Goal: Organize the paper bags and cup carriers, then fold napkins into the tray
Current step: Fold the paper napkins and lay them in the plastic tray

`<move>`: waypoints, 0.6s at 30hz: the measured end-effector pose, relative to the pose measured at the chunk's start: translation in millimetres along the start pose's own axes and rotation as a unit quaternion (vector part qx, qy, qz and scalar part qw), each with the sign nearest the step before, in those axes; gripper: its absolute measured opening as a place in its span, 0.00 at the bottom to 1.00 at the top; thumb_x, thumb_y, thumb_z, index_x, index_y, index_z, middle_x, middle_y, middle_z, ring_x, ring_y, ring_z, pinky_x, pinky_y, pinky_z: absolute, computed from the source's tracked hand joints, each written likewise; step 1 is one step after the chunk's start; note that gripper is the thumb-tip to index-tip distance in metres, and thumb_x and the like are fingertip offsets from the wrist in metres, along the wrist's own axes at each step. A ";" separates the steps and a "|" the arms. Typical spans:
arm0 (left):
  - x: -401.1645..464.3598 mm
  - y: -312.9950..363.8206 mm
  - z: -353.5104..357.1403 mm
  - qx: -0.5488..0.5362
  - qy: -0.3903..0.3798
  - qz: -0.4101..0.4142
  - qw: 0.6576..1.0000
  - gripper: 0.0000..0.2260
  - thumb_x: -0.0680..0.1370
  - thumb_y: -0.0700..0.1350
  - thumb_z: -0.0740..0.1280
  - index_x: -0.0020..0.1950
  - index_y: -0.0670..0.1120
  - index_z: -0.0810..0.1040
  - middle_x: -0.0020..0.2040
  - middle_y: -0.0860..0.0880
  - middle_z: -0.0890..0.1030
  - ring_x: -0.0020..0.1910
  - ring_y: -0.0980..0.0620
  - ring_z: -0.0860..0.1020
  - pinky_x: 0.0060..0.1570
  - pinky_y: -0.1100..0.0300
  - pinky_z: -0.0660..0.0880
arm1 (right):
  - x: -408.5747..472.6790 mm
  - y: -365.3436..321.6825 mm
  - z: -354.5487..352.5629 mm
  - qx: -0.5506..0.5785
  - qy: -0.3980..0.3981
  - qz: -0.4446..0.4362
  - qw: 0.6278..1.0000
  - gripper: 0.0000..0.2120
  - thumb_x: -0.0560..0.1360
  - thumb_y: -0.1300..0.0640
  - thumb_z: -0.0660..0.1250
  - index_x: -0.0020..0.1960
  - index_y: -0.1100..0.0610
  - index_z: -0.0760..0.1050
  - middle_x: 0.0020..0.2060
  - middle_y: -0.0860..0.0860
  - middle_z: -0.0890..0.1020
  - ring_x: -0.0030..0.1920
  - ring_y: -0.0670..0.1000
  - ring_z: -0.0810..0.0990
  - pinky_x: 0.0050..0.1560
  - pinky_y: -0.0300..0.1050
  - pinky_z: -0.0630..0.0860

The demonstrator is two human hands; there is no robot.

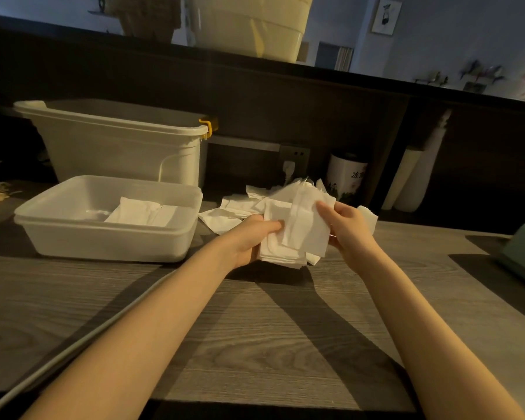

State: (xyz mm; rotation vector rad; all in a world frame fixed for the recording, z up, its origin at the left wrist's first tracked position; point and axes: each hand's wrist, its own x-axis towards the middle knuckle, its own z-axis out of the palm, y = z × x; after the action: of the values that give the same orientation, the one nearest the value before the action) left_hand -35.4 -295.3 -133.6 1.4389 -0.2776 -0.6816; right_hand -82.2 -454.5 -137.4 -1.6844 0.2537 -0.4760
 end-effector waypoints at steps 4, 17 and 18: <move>-0.7 -1.6 3.3 -0.034 0.010 -0.006 0.999 0.12 0.82 0.54 0.53 0.58 0.50 0.70 0.47 0.47 0.77 0.45 0.50 0.76 0.40 0.57 0.75 | -1.2 -2.8 4.6 -0.025 -0.004 -0.025 0.999 0.13 0.79 0.50 0.61 0.60 0.54 0.73 0.48 0.50 0.80 0.48 0.50 0.81 0.44 0.42 0.79; 7.3 -6.4 -0.7 0.076 -0.006 0.066 0.995 0.15 0.79 0.42 0.63 0.65 0.44 0.68 0.49 0.49 0.78 0.46 0.54 0.78 0.40 0.60 0.77 | -2.8 5.6 17.5 -0.166 0.030 -0.154 0.974 0.14 0.78 0.52 0.62 0.61 0.57 0.72 0.51 0.51 0.79 0.44 0.47 0.79 0.35 0.35 0.77; 7.7 -4.6 -2.5 0.071 0.014 0.074 0.995 0.14 0.79 0.42 0.62 0.65 0.44 0.68 0.48 0.50 0.77 0.45 0.54 0.77 0.40 0.60 0.77 | -1.2 4.9 15.0 -0.175 0.038 -0.156 0.971 0.12 0.79 0.52 0.61 0.60 0.57 0.73 0.50 0.51 0.80 0.41 0.47 0.79 0.34 0.36 0.76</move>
State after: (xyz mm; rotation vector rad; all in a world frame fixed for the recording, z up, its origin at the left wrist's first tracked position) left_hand -29.2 -297.7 -140.1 1.5451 -0.4148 -0.5288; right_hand -76.0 -441.5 -144.1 -2.0669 0.1326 -0.7656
